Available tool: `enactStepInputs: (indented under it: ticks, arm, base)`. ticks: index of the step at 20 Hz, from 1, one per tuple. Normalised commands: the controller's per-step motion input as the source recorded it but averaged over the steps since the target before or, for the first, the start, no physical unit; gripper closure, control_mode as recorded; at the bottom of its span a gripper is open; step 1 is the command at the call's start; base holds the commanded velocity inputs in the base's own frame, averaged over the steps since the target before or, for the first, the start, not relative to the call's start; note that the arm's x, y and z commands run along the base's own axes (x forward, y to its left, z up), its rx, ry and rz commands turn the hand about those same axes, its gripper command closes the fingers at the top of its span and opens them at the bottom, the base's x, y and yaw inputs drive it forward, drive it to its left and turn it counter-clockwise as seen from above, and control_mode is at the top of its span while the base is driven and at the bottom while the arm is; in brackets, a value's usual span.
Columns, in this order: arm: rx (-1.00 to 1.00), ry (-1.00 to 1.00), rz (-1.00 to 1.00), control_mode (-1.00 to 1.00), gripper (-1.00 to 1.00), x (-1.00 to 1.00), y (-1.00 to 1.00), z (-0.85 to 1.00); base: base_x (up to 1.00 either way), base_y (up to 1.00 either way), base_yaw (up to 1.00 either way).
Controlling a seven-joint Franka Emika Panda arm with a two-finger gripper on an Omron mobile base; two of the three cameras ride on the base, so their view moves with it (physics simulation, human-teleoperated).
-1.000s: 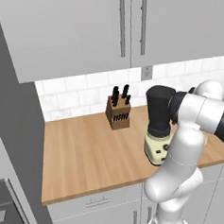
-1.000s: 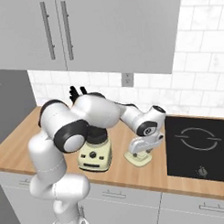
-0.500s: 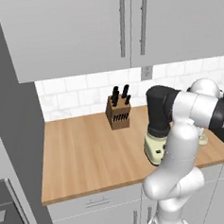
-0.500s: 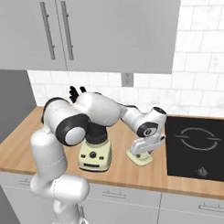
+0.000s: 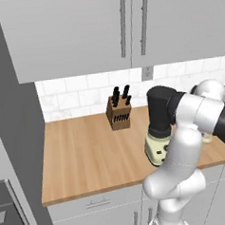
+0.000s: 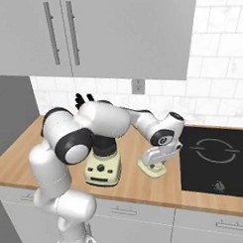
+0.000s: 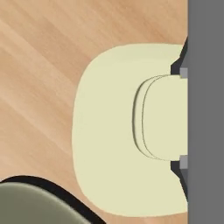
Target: Close the lid blender by securely placing the lid on top.
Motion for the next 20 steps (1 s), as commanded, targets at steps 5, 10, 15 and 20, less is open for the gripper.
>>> enactStepInputs:
  ticks: [5,10,15,20]
  arm:
    - [0.0,-0.15,0.0,-1.0,1.0,-0.56,0.0,0.77]
    - [-0.04,-0.11,0.0,-1.0,1.0,-0.18,0.1,0.97]
    - [-0.09,-0.06,-0.03,-1.0,1.0,0.0,0.27,1.0]
    - [-0.08,-0.1,-0.04,-1.0,1.0,-0.01,0.07,1.0]
  base:
    - [0.0,0.0,0.0]
    - [0.0,0.0,0.0]
    - [0.0,0.0,0.0]
    - [0.0,0.0,0.0]
